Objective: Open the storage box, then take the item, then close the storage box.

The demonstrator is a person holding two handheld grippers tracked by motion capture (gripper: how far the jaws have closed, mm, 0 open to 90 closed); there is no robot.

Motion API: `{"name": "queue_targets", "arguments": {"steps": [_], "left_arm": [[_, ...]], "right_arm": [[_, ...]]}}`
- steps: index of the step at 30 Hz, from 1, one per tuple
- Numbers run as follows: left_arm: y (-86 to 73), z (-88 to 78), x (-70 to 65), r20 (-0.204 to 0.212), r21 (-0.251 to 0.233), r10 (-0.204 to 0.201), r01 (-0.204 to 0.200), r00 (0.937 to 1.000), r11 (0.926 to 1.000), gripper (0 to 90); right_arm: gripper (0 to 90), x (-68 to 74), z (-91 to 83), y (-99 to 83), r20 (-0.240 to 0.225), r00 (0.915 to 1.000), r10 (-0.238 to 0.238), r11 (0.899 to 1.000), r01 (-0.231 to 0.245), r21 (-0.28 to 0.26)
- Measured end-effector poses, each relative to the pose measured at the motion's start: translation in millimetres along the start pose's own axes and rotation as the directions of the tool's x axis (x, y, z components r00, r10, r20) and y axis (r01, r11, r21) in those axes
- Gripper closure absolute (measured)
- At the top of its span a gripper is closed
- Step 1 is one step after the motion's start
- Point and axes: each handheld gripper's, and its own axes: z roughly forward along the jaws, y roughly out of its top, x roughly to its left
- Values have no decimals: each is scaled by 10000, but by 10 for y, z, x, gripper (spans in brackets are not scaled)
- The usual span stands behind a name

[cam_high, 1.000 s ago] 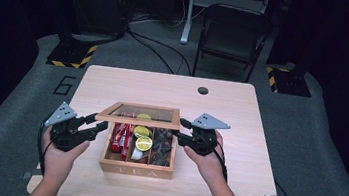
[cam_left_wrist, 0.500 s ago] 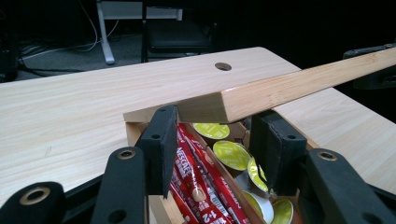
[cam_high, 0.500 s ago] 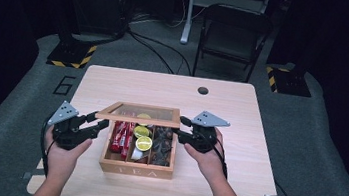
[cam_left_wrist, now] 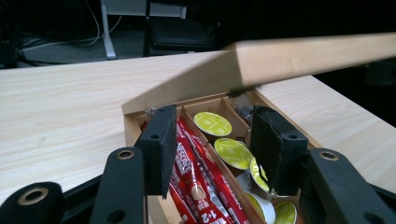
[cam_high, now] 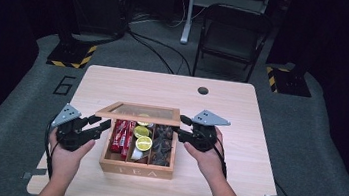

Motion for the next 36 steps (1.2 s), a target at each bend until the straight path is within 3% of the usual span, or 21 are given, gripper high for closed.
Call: {"name": "queue_targets", "arguments": {"steps": [12, 19, 31, 36], "left_arm": [[-233, 136, 9, -369, 390, -160, 174, 9992, 9991, 499], [-334, 253, -40, -438, 720, 224, -192, 9988, 9972, 520], [-449, 463, -96, -407, 1327, 460, -403, 9981, 9903, 532], [-483, 523, -107, -604, 1444, 583, -491, 9965, 9883, 532]], "right_arm": [[540, -29, 13, 28, -53, 10000, 42, 9999, -42, -106], [540, -36, 15, 35, -71, 9999, 93, 9999, -94, -141], [541, -38, 16, 48, -67, 9998, 192, 9997, -193, -126], [541, -44, 20, 52, -49, 9999, 117, 9998, -118, -168]]}}
